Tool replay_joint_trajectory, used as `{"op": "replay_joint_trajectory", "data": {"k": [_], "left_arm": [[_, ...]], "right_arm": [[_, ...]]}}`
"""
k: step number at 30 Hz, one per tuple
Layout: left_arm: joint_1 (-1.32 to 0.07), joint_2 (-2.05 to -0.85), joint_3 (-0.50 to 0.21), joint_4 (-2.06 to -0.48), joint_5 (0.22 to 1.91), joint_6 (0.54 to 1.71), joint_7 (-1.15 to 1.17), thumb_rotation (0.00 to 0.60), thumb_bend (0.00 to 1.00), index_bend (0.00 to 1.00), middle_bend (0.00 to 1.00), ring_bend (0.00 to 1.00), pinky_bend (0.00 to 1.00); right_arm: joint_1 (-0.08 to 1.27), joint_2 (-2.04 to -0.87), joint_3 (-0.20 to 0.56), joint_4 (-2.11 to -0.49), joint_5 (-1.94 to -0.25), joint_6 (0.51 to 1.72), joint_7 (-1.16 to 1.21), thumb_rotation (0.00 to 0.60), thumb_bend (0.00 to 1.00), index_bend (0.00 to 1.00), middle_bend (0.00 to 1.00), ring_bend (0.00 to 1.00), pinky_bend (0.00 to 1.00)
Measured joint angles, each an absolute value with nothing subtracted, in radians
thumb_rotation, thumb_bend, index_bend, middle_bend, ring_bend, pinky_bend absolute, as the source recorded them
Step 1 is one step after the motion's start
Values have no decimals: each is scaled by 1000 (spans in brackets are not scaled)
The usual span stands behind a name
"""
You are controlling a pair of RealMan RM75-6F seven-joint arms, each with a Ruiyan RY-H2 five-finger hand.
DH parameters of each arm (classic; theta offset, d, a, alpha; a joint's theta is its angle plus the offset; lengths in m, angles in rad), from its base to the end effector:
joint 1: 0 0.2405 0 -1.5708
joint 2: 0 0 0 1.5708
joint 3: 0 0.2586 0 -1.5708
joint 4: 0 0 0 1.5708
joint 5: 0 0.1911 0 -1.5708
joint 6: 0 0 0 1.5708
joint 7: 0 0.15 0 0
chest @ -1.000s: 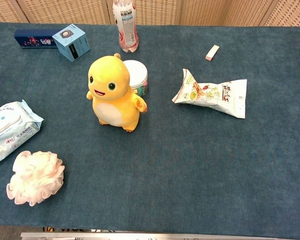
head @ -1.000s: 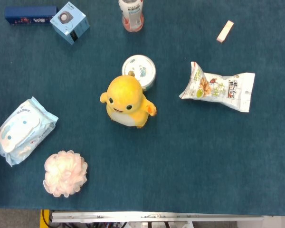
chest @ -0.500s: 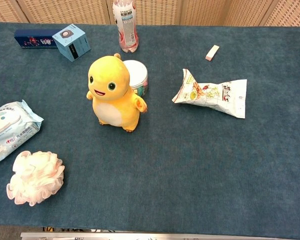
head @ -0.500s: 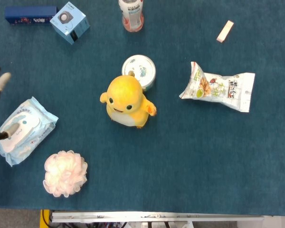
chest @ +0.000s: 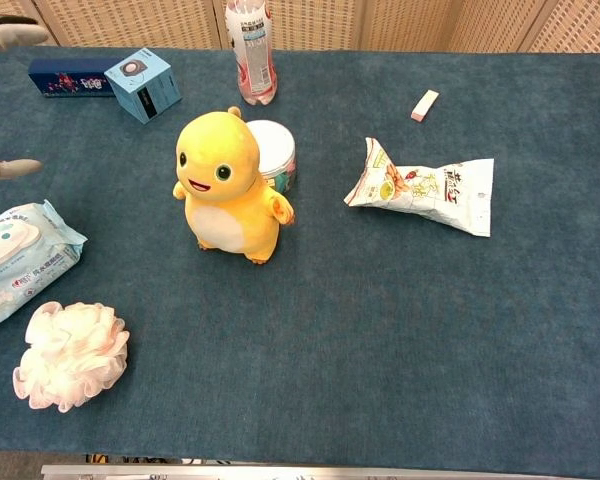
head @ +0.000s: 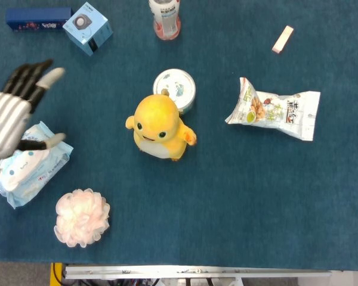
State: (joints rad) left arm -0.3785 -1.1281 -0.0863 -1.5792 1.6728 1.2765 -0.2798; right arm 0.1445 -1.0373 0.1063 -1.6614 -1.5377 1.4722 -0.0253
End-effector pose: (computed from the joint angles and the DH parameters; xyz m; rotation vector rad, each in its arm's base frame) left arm -0.2313 0.2668 0.1442 -1.7394 -0.9690 -1.2242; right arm -0.2790 -0.2125 0.2028 1.4455 -0.7702 0.9622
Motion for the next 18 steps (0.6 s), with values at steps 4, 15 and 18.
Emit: {"op": "replay_joint_trajectory", "data": {"k": [4, 15, 18], "left_arm": [[-443, -1156, -87, -1560, 1728, 1250, -334, 600, 164, 0, 0, 2, 36], [-588, -1202, -75, -1571, 1773, 1139, -394, 365, 111, 0, 0, 0, 0], [-611, -1210, -76, -1584, 1758, 1112, -394, 342, 106, 0, 0, 0, 0]], "right_arm": [[149, -1035, 107, -1669, -1540, 1468, -28, 600, 117, 144, 232, 160, 199], [144, -1040, 100, -1651, -1524, 1465, -15, 600, 118, 144, 232, 160, 199], [142, -1046, 98, -1640, -1519, 1463, -7, 600, 118, 144, 231, 160, 199]]}}
